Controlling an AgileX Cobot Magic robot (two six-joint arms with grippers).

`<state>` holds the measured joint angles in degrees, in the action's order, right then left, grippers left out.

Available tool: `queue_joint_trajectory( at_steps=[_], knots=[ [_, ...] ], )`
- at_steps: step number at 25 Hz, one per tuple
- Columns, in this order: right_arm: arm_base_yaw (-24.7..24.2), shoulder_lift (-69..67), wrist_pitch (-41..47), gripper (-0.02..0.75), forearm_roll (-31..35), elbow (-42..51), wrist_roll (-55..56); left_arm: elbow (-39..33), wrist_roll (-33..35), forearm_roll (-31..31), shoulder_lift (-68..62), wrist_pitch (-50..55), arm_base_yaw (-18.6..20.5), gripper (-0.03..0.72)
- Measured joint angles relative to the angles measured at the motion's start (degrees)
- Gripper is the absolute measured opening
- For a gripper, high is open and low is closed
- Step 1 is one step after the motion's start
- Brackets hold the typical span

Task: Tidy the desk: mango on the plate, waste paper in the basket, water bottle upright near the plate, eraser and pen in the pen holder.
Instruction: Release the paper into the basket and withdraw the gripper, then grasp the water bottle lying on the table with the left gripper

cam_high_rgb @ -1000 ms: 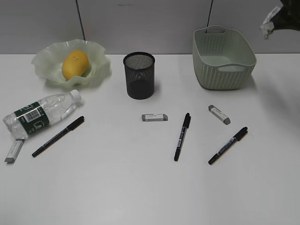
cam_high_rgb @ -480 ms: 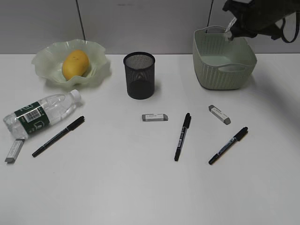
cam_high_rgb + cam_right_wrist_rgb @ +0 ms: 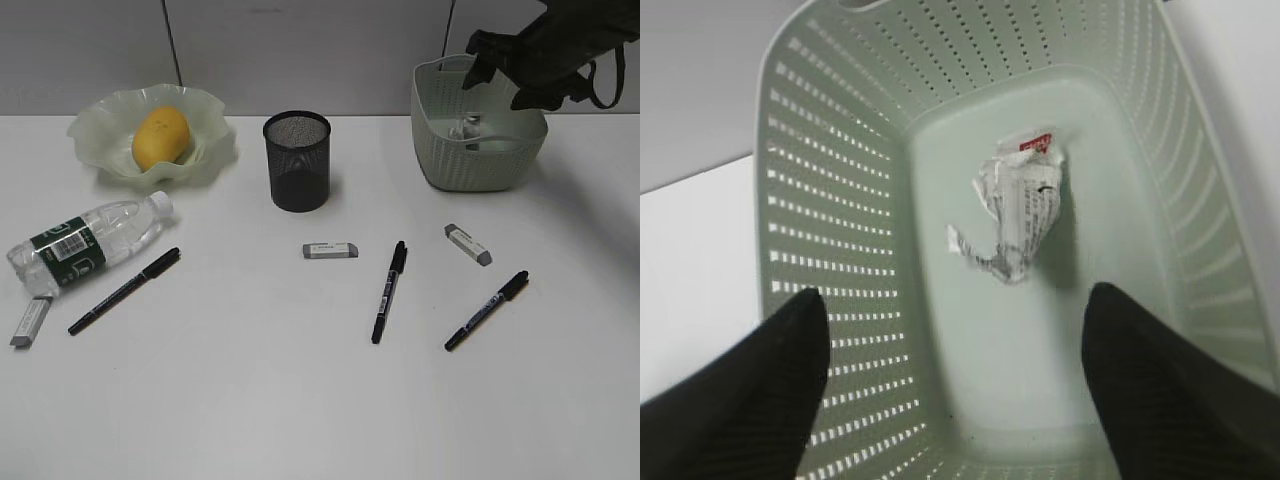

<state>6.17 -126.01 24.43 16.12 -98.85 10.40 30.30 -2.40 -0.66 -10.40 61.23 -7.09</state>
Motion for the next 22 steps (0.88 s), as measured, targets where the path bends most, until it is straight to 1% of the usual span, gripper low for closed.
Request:
queue_joint_trajectory(
  at_steps=[4, 12, 17, 20, 22],
  knots=[
    [0.00, 0.06, 5.50, 0.624, -0.27, -2.14, -3.73, 0.00, 0.00, 0.00, 0.00, 0.00, 0.00, 0.498],
    [0.00, 5.49, 25.02, 0.594, -3.54, -7.25, -10.40, 0.00, 0.00, 0.00, 0.00, -0.05, 0.00, 0.497],
    [0.00, 11.32, 37.03, 0.589, -9.21, -7.26, -10.99, 0.00, 0.00, 0.00, 0.00, -0.05, 0.00, 0.496],
    [0.00, 14.73, 42.60, 0.586, -12.26, -7.26, -11.05, 0.00, 0.00, 0.00, 0.00, -0.05, 0.00, 0.491],
    [0.00, 16.86, 44.29, 0.585, -13.80, -7.26, -11.06, 0.00, 0.00, 0.00, 0.00, -0.05, 0.00, 0.491]
  ],
)
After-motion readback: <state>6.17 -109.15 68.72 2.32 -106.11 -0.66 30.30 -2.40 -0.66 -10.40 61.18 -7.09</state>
